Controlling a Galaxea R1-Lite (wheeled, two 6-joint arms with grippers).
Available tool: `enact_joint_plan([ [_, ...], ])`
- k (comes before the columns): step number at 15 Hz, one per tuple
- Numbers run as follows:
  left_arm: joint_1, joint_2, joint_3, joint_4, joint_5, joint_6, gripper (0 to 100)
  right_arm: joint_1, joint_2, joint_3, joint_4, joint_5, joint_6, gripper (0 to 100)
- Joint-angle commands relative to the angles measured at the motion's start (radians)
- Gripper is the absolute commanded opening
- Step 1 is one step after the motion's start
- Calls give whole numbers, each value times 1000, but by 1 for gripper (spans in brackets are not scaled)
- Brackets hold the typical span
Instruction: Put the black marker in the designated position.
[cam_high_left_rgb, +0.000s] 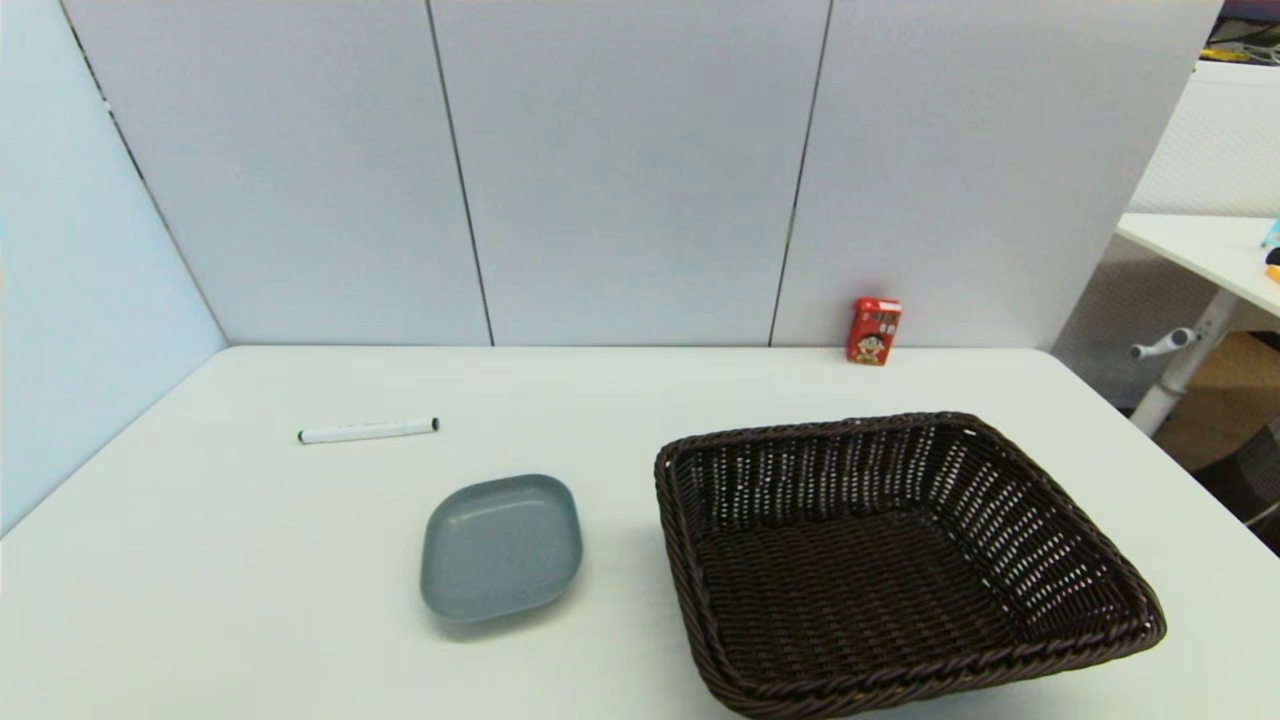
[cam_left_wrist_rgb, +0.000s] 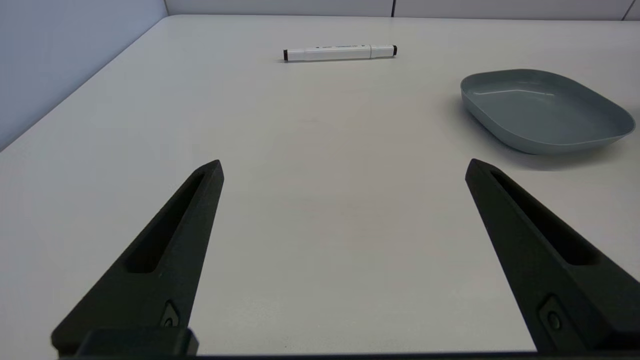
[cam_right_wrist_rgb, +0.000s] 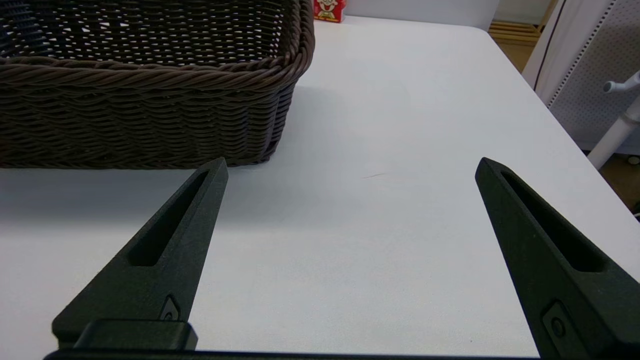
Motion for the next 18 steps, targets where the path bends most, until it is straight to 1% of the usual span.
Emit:
enact_joint_plan([
  [1, 1, 1, 0, -1, 0, -1, 100, 0, 1, 0, 0, 0, -1, 100],
  [15, 1, 1, 0, -2, 0, -2, 100, 0, 1, 0, 0, 0, -1, 100],
  [18, 1, 30, -3, 10, 3, -28, 100, 0, 1, 0, 0, 0, -1, 100],
])
